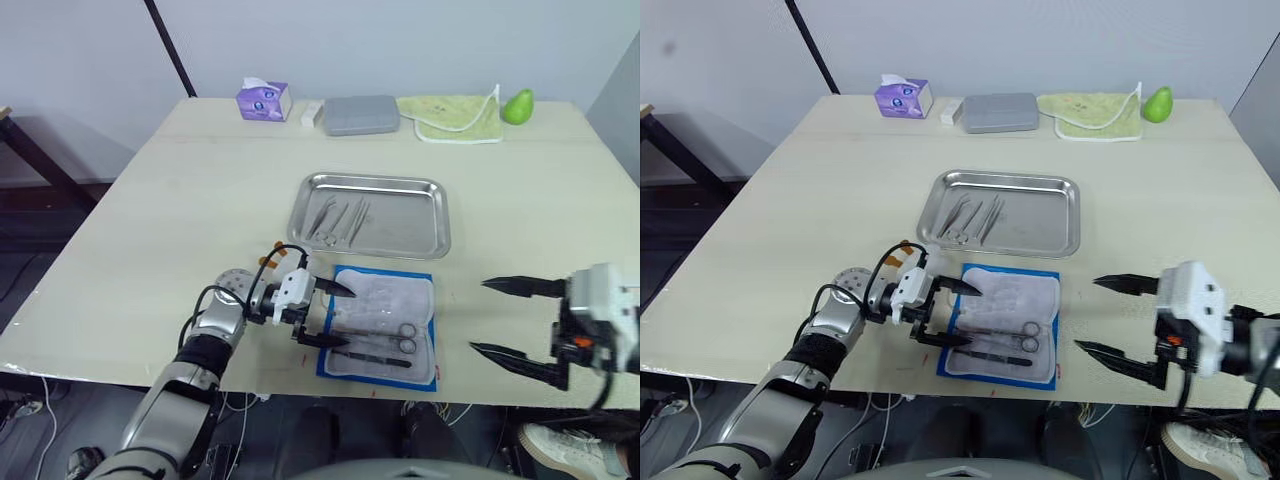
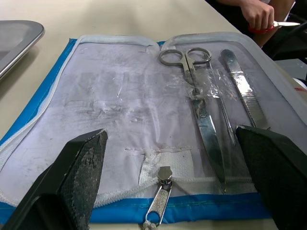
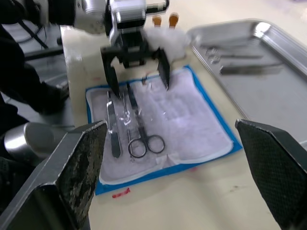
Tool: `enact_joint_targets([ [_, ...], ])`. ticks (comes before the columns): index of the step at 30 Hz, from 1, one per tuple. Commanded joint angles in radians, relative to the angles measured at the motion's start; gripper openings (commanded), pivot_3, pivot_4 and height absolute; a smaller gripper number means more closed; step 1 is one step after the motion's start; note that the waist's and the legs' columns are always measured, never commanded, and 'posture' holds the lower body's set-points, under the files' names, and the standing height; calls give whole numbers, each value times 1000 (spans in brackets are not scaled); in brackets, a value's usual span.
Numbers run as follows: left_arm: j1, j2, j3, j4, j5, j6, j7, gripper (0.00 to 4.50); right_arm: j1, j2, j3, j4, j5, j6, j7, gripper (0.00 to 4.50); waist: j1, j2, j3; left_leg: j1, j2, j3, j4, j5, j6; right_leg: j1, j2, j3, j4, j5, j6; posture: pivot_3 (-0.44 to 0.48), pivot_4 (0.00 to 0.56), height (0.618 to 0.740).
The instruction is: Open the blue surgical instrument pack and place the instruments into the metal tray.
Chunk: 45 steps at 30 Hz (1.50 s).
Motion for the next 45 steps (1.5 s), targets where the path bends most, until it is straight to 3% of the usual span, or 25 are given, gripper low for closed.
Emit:
enact_joint_targets([
  [1, 35, 17, -33, 36, 68, 4, -19, 4487, -112, -5, 183, -16, -115, 45, -85, 4500, 2, 0, 0, 0, 0, 0, 0, 0, 0, 0, 0, 0, 0, 0, 0, 0, 150, 740],
  [4, 39, 22, -33, 5, 59, 19, -19, 4487, -251, 57, 356, 38, -153, 120, -125, 4500, -2, 0, -1, -1, 0, -1, 0, 0, 0, -1, 1, 0, 0, 0, -1, 0, 150, 740],
  [11, 53, 33, -32, -77, 44, 61, -13, 4487, -401, 161, 561, 133, -254, 194, -173, 4500, -2, -2, 1, -5, 0, -1, 0, 0, 1, -5, 1, 1, 0, 0, -1, 0, 150, 740],
  [14, 66, 34, -29, -118, 35, 90, -3, 4500, -420, 174, 614, 133, -278, 227, -174, 3658, -4, -3, 2, -7, 0, -1, 0, 0, 1, -8, 2, 1, 0, 0, -1, 0, 150, 740],
  [15, 69, 35, -29, -124, 35, 96, -1, 4500, -426, 167, 628, 136, -296, 221, -168, 3079, -3, -3, 2, -8, 0, -1, 0, 0, 1, -9, 2, 1, 0, 0, -1, 0, 150, 740],
  [41, 75, 36, -32, -148, 49, 126, 12, 4500, -429, 196, 705, 158, -406, 240, -164, 3079, -7, -6, 4, -8, 0, 0, 1, -1, 1, -9, 2, 1, 0, 0, -1, 0, 150, 740],
  [44, 74, 37, -31, -151, 50, 126, 14, 4500, -431, 199, 717, 157, -416, 240, -166, 2340, -7, -6, 4, -8, 0, 0, 1, -1, 1, -9, 2, 1, 0, 0, -1, 0, 150, 740],
  [45, 74, 37, -30, -151, 50, 127, 14, 4500, -431, 200, 718, 157, -418, 240, -166, 1900, -7, -6, 4, -8, 0, 0, 1, -1, 1, -9, 2, 1, 0, 0, -1, 0, 150, 740],
])
